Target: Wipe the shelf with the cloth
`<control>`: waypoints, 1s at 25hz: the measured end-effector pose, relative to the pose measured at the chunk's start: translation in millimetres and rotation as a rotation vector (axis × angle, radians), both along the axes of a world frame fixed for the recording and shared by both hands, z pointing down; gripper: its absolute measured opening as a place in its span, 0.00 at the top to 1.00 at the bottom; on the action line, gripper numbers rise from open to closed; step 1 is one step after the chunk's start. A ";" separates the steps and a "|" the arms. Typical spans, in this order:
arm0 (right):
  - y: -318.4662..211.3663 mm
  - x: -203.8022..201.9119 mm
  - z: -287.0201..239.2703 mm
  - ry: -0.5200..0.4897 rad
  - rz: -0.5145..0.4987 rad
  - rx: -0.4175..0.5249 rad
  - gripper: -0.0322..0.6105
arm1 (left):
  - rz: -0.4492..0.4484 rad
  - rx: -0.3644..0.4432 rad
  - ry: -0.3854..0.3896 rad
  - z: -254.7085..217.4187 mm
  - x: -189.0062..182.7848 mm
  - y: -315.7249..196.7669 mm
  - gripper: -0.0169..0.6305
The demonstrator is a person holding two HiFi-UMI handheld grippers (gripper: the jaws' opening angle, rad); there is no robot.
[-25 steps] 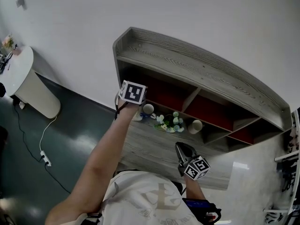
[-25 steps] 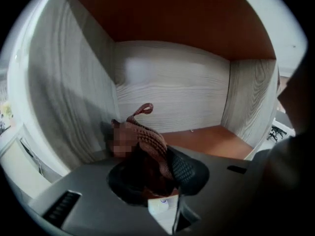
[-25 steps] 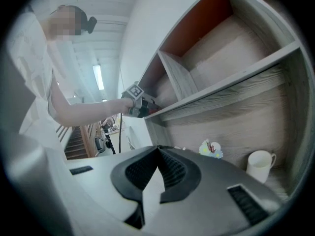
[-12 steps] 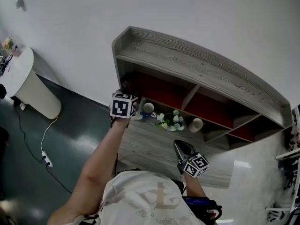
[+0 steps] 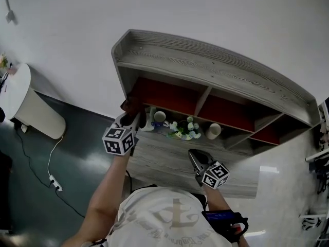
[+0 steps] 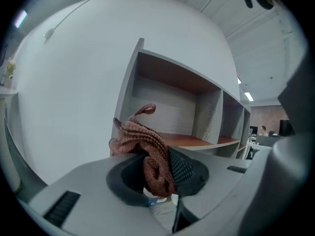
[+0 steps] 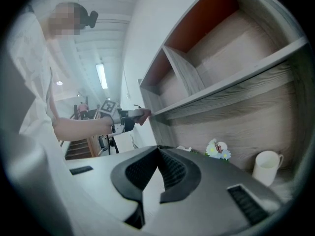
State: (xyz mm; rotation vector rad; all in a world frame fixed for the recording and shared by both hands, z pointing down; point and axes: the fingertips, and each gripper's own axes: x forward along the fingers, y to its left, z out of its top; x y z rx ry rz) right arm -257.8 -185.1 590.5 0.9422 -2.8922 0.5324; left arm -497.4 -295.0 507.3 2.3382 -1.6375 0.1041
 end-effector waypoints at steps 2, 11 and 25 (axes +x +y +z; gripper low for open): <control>0.3 0.4 -0.4 0.002 0.003 0.000 0.94 | 0.024 0.021 0.014 4.1 4.2 10.9 0.82; 4.3 4.4 -3.1 0.010 0.014 0.014 0.94 | 0.166 0.044 0.028 36.1 51.1 59.1 0.82; 26.3 46.8 -2.4 0.017 0.107 0.039 0.95 | 0.454 -0.062 0.028 96.1 138.6 118.4 0.82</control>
